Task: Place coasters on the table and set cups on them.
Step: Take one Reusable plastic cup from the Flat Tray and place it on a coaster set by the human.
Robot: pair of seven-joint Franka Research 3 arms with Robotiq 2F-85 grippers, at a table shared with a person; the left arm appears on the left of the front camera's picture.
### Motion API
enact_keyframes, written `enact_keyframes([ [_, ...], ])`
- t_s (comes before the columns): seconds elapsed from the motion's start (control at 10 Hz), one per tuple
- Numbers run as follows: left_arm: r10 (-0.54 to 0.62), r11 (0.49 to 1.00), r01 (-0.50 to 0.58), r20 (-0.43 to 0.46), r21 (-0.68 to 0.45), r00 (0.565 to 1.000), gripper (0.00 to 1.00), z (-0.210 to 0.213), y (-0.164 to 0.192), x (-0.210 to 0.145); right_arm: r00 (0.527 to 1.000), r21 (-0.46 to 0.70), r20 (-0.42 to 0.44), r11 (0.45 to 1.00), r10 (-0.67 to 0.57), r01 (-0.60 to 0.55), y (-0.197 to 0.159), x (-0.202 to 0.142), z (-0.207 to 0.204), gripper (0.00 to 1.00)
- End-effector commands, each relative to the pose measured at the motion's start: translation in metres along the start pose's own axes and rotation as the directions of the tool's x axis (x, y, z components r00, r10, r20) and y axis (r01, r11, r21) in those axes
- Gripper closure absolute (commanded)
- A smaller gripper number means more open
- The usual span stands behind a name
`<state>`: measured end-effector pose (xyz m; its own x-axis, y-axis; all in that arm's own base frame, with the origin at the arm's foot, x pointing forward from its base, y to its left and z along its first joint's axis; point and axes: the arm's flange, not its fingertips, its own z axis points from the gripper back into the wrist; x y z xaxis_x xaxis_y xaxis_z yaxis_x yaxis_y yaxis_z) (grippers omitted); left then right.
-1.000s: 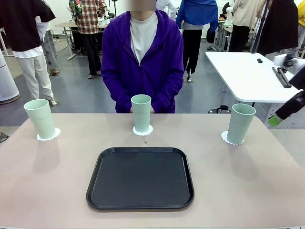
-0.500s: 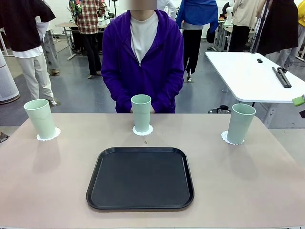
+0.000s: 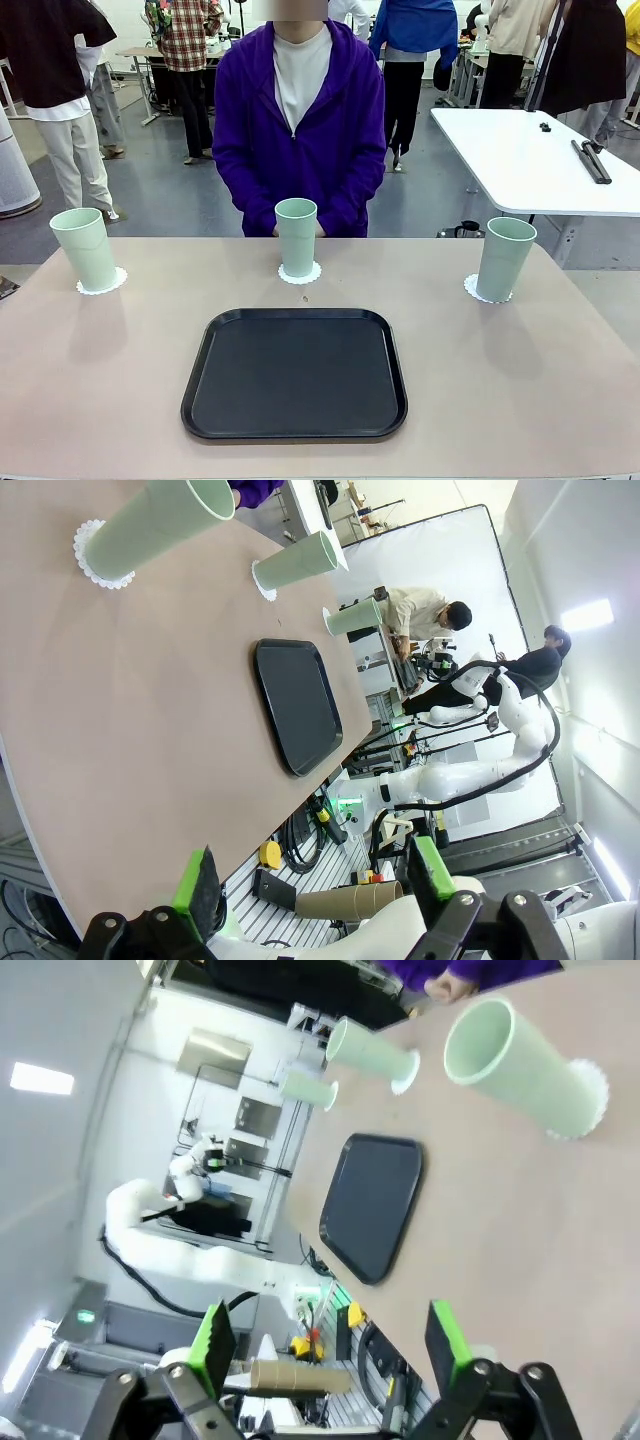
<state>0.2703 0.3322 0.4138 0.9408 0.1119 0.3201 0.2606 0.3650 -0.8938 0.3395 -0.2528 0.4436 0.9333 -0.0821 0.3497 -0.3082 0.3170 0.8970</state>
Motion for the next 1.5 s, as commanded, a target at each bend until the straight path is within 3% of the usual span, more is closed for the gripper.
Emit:
enact_keyframes([
  [0.0,-0.003,1.000,0.003,0.004,-0.003,1.000,0.00,0.002,-0.002,-0.001,0.999,-0.007,-0.033,1.000,-0.003,0.003,-0.016,-0.001,0.024,0.00],
  [0.4,-0.003,1.000,0.003,0.004,-0.003,1.000,0.00,0.002,-0.002,-0.001,0.997,0.048,-0.034,0.997,0.064,-0.063,-0.016,-0.013,0.030,0.00],
  [0.5,-0.003,1.000,0.003,0.004,-0.003,1.000,0.00,0.002,-0.002,-0.001,1.000,0.020,-0.010,1.000,-0.001,0.001,-0.018,-0.010,0.022,0.00],
  [1.4,-0.003,1.000,0.003,0.004,-0.003,1.000,0.00,0.002,-0.002,-0.001,1.000,0.020,-0.010,1.000,-0.001,0.001,-0.018,-0.010,0.022,0.00],
])
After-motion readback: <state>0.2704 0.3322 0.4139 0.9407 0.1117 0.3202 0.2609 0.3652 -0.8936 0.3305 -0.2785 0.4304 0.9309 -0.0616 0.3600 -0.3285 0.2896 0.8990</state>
